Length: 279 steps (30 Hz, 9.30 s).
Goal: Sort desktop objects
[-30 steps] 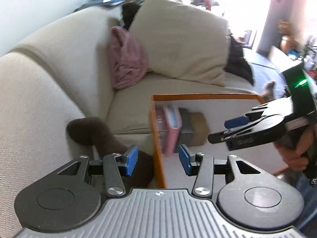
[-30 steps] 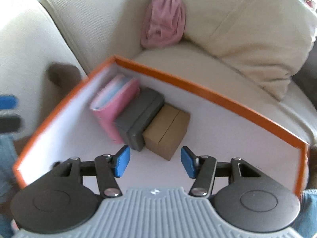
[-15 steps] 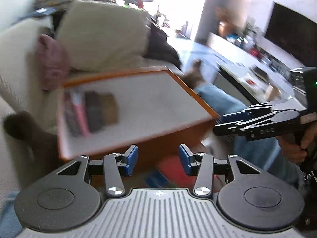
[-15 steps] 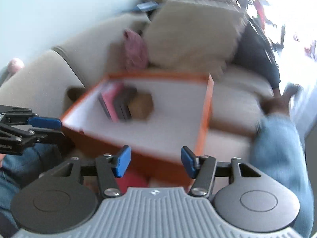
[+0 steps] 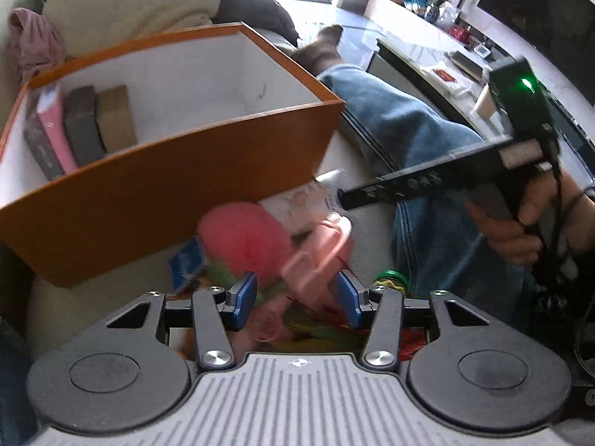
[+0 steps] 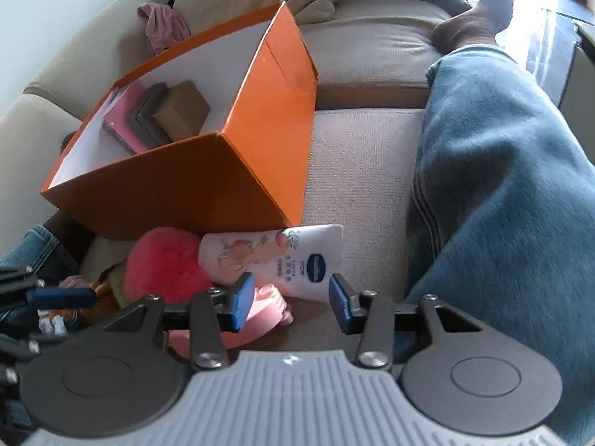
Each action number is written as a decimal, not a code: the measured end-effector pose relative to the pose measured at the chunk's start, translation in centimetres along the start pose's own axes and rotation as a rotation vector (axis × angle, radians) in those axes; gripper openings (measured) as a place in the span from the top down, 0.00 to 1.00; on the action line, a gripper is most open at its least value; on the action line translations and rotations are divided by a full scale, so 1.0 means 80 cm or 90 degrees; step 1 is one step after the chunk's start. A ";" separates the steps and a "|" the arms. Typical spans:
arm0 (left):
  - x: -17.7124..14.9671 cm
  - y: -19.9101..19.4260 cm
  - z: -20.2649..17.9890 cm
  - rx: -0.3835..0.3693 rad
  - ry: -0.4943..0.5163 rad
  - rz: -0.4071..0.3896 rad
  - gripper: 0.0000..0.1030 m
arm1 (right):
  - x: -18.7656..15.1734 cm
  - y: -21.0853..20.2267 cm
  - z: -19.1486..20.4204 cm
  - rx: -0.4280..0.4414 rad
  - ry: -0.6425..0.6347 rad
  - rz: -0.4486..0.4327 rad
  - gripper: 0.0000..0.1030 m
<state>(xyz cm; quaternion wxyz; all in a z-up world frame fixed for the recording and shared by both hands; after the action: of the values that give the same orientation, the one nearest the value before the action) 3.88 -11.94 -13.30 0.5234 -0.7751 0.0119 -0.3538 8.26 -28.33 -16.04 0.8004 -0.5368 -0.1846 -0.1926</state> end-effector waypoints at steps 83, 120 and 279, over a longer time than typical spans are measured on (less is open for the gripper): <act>0.152 -0.090 0.213 0.103 -0.198 -0.257 1.00 | 0.278 0.136 0.166 0.060 -0.099 -0.084 0.91; 0.243 0.034 0.168 0.128 -0.122 -0.154 0.96 | 0.208 0.032 0.066 0.004 -0.092 -0.163 0.75; 0.106 -0.010 0.239 0.242 -0.078 0.055 0.68 | 0.158 0.159 0.186 0.099 -0.067 0.170 0.59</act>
<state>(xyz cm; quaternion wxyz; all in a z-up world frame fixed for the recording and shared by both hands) 20.69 0.44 -11.96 0.6749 -0.6809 -0.0535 -0.2793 24.26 -11.41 -14.43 0.8474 -0.5020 -0.1677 -0.0416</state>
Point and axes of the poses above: each gripper's, at about its wrist camera, not at the fingertips, and y roughly the way its jaws point, z to its left, x to its top, the point moved 7 cm from there along y, roughly the way its jaws point, and after that the axes turned 2 degrees about -z, right-handed, at the moved point
